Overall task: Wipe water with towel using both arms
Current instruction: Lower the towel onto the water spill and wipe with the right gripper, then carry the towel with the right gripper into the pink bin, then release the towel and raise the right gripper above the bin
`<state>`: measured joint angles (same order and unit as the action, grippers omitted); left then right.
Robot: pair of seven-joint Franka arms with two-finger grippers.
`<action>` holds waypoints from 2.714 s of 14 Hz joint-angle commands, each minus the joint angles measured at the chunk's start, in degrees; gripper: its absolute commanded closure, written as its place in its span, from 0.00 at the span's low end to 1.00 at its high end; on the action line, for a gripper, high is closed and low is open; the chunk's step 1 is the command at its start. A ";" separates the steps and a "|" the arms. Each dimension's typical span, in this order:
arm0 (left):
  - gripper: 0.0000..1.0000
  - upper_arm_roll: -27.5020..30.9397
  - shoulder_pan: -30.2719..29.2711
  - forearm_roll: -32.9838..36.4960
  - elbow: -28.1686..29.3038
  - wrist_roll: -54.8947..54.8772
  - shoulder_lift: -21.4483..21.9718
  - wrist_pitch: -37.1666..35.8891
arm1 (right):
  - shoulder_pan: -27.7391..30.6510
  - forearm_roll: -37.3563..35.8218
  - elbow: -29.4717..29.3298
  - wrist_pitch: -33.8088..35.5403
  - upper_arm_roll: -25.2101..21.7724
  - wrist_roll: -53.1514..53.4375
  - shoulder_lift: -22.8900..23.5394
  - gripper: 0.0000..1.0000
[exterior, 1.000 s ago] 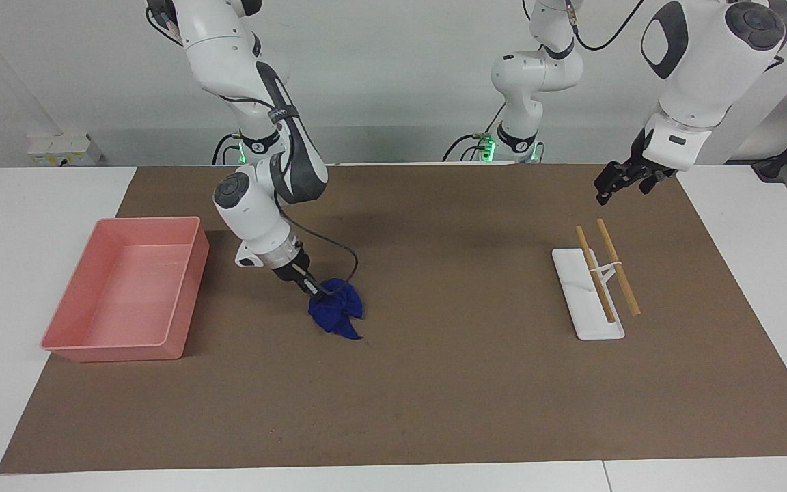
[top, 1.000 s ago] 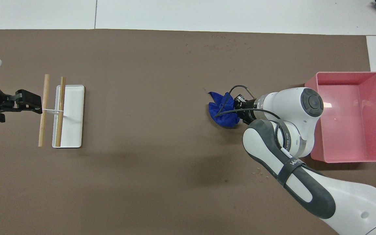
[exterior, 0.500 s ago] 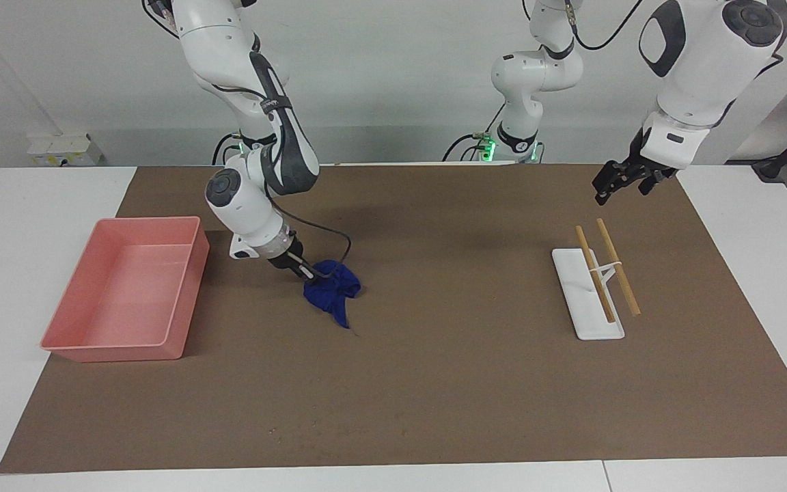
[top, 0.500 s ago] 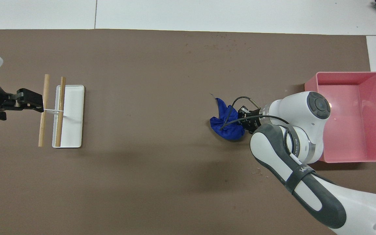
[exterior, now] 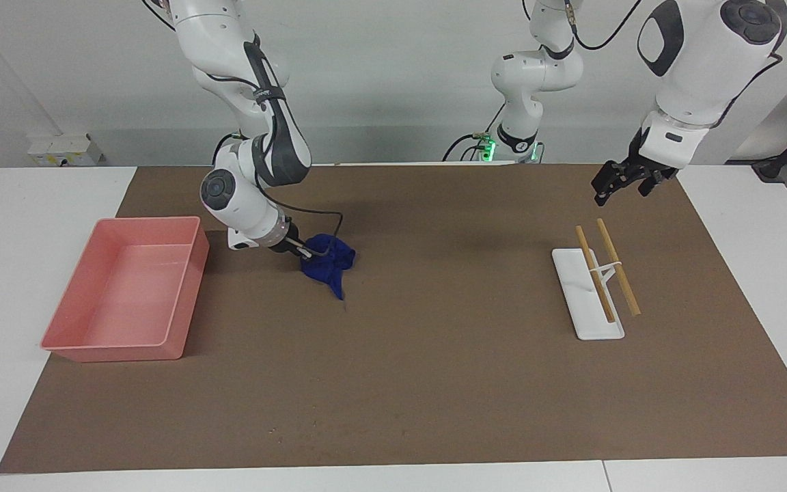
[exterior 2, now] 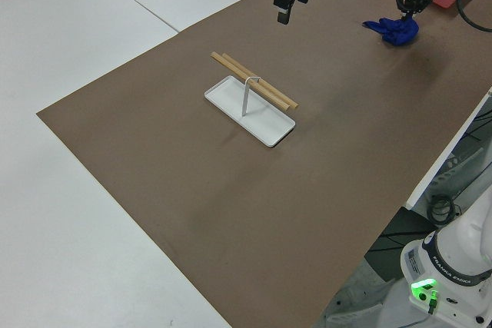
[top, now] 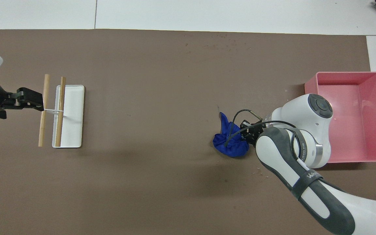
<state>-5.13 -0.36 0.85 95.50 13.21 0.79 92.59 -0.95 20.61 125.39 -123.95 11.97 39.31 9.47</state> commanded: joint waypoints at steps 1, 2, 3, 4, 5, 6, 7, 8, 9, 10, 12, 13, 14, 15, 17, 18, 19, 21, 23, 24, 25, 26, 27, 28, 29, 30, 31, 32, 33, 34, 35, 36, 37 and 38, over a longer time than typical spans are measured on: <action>0.00 1.53 1.06 0.73 0.12 -0.73 0.09 0.75 | 0.95 -1.09 1.70 1.25 0.16 -1.95 -3.92 1.00; 0.00 1.61 1.06 0.73 0.21 -0.81 -0.18 0.84 | 1.04 -1.09 0.48 2.74 0.07 -2.04 -4.98 1.00; 0.00 1.70 0.97 0.73 -0.05 -0.81 -0.61 0.75 | 1.13 -1.09 -1.27 5.97 -0.19 -1.95 -6.29 1.00; 0.00 1.62 1.15 0.82 -0.14 -0.81 -0.97 0.75 | 1.39 -1.27 -3.82 10.18 -0.45 -1.87 -7.44 1.00; 0.00 1.35 1.15 0.90 -0.05 -0.90 -0.71 0.23 | 2.96 -1.36 -6.97 14.31 -0.72 -1.87 -8.58 1.00; 0.00 1.35 1.15 0.91 0.12 -0.90 -0.53 0.13 | 4.89 -1.53 -10.66 18.70 -0.72 -1.95 -9.38 1.00; 0.00 1.18 1.23 0.99 0.04 -0.90 -0.53 -0.04 | 6.65 -2.32 -14.52 22.92 -0.72 -2.13 -9.73 1.00; 0.00 1.18 1.23 1.08 0.12 -0.82 -0.53 -0.04 | 8.76 -4.24 -19.00 27.06 -0.72 -2.39 -9.65 1.00; 0.00 1.18 1.23 1.17 0.21 -0.81 -0.44 0.13 | 10.52 -6.52 -22.61 29.79 -0.63 -2.83 -9.21 1.00; 0.00 1.09 1.23 1.17 0.21 -0.81 -0.53 0.22 | 11.84 -9.67 -25.52 32.08 -0.63 -5.53 -8.77 1.00; 0.00 1.09 1.23 1.17 0.30 -0.81 -0.44 0.57 | 15.52 -15.48 -27.57 33.78 -0.72 -15.26 -7.72 1.00; 0.00 1.09 1.32 1.17 0.21 -0.81 -0.53 0.92 | 17.63 -16.81 -27.66 33.26 -0.72 -19.58 -7.71 1.00; 0.00 1.00 1.32 1.17 0.21 -0.90 -0.44 0.84 | 19.57 -19.00 -27.66 32.38 -0.72 -23.88 -7.63 1.00; 0.00 0.91 1.24 1.17 0.21 -0.99 -0.44 0.75 | 21.07 -21.72 -27.66 30.54 -0.63 -28.36 -7.63 1.00; 0.00 0.91 1.24 1.17 0.21 -1.08 -0.44 0.66 | 24.14 -24.81 -26.52 25.54 -0.72 -36.72 -7.36 1.00; 0.00 0.83 1.23 1.08 0.21 -1.17 -0.35 0.57 | 25.46 -25.52 -25.65 22.99 -0.72 -40.06 -7.19 1.00; 0.00 0.74 1.15 0.65 0.13 -1.08 -0.35 0.66 | 26.69 -26.66 -23.81 20.01 -0.72 -43.14 -7.10 1.00; 0.00 0.56 1.23 -1.37 -0.05 -0.99 -0.35 0.92 | 29.16 -27.11 -19.77 13.59 -0.72 -47.29 -6.31 1.00; 0.00 -0.22 1.23 -2.35 -0.23 -0.82 -0.09 0.66 | 29.69 -27.11 -17.12 11.81 -0.72 -47.83 -5.78 1.00; 0.00 -0.93 1.15 -2.35 -0.14 -0.90 0.08 0.49 | 29.69 -27.11 -15.98 11.80 -0.72 -47.57 -5.78 1.00; 0.00 -1.28 1.15 -2.35 -0.05 -1.08 0.35 0.05 | 29.69 -27.11 -15.27 11.89 -0.72 -47.57 -5.87 1.00; 0.00 -1.81 0.80 -2.43 0.04 -1.08 0.44 -0.13 | 29.61 -27.02 -15.01 12.50 -0.63 -47.39 -6.04 0.56; 0.00 -1.99 0.71 -2.43 0.04 -1.08 0.52 -0.22 | 29.35 -26.93 -15.18 12.94 -0.63 -45.91 -6.04 0.05; 0.00 -2.07 0.62 -2.43 0.04 -0.99 0.53 -0.13 | 29.17 -26.85 -15.44 13.56 -0.55 -44.59 -6.31 0.00; 0.00 -1.99 0.53 -2.43 -0.05 -1.08 0.44 -0.13 | 28.82 -26.67 -15.70 15.04 -0.20 -44.41 -6.83 0.00; 0.00 -1.99 0.53 -2.43 0.04 -1.08 0.44 -0.22 | 28.64 -25.89 -16.23 17.32 0.16 -44.14 -8.14 0.00; 0.00 -1.99 0.44 -2.43 0.04 -1.08 0.52 -0.31 | 28.03 -25.18 -17.45 19.43 1.38 -42.84 -8.94 0.00; 0.00 -1.99 0.53 -2.43 0.04 -1.08 0.44 -0.22 | 27.07 -24.83 -19.03 21.54 1.82 -39.86 -9.29 0.00; 0.00 -1.99 0.44 -2.43 0.21 -1.17 0.52 -0.13 | 25.67 -24.82 -21.05 23.65 2.61 -36.18 -9.47 0.00; 0.00 -1.99 0.36 -2.43 0.30 -1.08 0.53 0.22 | 23.82 -24.82 -23.16 25.67 3.05 -33.36 -9.47 0.00; 0.00 -1.99 0.36 -2.43 0.47 -1.08 0.53 0.31 | 21.80 -24.74 -25.27 27.52 3.06 -31.33 -9.38 0.00; 0.00 -1.99 0.36 -2.43 0.39 -0.99 0.53 0.40 | 19.17 -24.74 -27.64 29.71 3.06 -29.13 -9.30 0.00; 0.00 -1.99 0.36 -2.43 0.21 -0.90 0.53 0.40 | 16.89 -24.82 -30.01 31.91 3.06 -27.28 -8.86 0.00; 0.00 -2.07 0.36 -2.43 0.13 -0.90 0.53 0.40 | 14.86 -24.82 -32.03 33.32 3.06 -25.70 -8.60 0.00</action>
<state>-7.18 0.31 -0.91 95.39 12.69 0.66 92.77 16.62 -4.88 98.20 -94.17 14.97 10.69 -0.52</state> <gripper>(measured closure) 0.000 0.000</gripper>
